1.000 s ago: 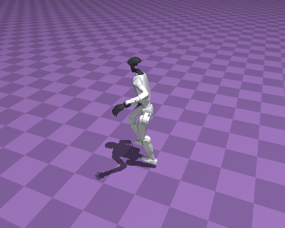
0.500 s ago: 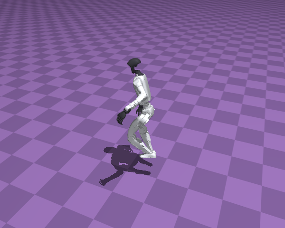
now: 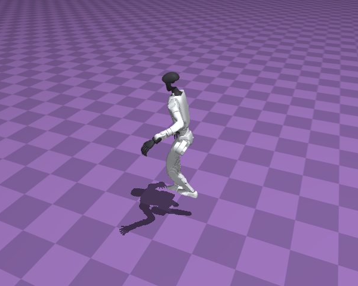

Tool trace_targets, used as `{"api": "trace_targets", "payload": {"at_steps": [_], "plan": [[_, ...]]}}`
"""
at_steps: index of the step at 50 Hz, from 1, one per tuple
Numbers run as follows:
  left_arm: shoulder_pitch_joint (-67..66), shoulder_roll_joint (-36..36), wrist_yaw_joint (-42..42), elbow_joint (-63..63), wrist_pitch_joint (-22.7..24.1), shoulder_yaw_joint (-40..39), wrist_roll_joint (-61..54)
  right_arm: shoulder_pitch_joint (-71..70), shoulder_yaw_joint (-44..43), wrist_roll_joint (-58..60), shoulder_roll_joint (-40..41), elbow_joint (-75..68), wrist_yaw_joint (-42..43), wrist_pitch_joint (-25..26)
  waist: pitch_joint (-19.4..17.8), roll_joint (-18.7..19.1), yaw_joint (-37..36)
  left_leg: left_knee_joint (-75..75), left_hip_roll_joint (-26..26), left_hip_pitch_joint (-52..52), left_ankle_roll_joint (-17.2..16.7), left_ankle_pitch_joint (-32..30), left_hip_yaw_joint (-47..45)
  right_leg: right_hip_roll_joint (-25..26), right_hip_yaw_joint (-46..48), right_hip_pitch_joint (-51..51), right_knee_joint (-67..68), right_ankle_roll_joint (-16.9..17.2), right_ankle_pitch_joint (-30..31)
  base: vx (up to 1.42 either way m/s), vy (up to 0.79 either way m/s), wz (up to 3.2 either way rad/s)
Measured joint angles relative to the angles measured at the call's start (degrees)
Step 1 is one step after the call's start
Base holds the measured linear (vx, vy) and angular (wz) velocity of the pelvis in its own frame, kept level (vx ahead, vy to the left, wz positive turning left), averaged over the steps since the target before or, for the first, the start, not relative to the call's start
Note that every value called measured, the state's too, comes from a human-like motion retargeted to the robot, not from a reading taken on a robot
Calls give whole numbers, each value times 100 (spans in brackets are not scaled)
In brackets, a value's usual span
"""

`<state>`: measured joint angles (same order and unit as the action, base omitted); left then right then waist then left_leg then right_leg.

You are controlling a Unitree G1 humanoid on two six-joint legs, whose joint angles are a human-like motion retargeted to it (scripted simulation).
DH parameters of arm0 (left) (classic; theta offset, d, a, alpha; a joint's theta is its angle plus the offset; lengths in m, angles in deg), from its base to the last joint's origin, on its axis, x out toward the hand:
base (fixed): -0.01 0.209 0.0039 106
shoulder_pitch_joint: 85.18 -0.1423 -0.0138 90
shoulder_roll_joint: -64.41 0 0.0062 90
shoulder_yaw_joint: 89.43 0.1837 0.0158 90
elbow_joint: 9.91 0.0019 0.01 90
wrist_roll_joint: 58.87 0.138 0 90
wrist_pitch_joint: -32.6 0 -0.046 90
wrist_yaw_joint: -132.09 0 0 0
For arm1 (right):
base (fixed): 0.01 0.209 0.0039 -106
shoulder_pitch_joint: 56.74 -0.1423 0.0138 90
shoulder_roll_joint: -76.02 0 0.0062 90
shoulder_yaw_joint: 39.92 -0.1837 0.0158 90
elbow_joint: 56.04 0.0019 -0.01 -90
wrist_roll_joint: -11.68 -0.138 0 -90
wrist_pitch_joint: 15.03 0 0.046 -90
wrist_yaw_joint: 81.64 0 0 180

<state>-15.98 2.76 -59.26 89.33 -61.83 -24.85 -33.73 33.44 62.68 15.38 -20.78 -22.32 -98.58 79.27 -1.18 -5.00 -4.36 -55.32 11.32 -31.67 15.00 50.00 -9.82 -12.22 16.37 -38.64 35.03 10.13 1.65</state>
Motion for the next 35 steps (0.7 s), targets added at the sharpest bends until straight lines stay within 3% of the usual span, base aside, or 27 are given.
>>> {"api": "trace_targets", "payload": {"at_steps": [5, 9, 12, 17, 21, 28, 35], "plan": [[28, -120, -20, -240, -21, -133, 8, 219, -113, -76, 88, -121, -53, 68, 349, -109, 83, -197, 83, -56, 0, 0, -84, -37, -2, 127, -291, 81, 266, 26, 0, 18], [94, -106, -74, -480, 5, -223, -81, 338, -173, -161, 109, -253, -86, 102, 442, -58, 70, -1168, -59, -217, 0, 0, -282, 78, -80, 428, -271, -18, -1, 26, 0, 5], [138, -41, -110, -663, 22, -321, -159, 398, -182, -179, 91, -368, -98, 104, 366, 131, -52, -2533, -374, -427, -96, 0, -288, 350, -144, 717, -43, -313, -788, 26, -5, -30], [209, 111, -195, -799, 30, -574, -400, 270, -149, -57, -21, -689, -126, 58, -10, 580, -321, -4905, -1196, -848, -320, -195, -13, 871, -214, 1142, 526, -1116, -2457, 25, -10, -39], [165, 119, -320, -649, 3, -783, -813, 19, -114, -39, -69, -916, -196, -22, -284, 681, -376, -5651, -1488, -1416, -355, -733, 237, 930, -282, 1344, 745, -1459, -3118, 22, -12, -14], [-119, 16, -314, -353, -31, -699, -1286, -57, -55, -205, 142, -894, 13, -162, -401, 772, -512, -4335, -1766, -1573, -576, -1440, 277, 1134, -461, 1912, 514, -1487, -3461, 22, -9, -41], [-150, -87, 53, -313, 4, -284, -1343, 36, 19, -327, 265, -572, 192, -376, -446, 975, -523, -797, -1775, -670, -1270, -2535, -54, 1206, -524, 2590, 744, -1515, -4014, 21, -1, -28]]}}
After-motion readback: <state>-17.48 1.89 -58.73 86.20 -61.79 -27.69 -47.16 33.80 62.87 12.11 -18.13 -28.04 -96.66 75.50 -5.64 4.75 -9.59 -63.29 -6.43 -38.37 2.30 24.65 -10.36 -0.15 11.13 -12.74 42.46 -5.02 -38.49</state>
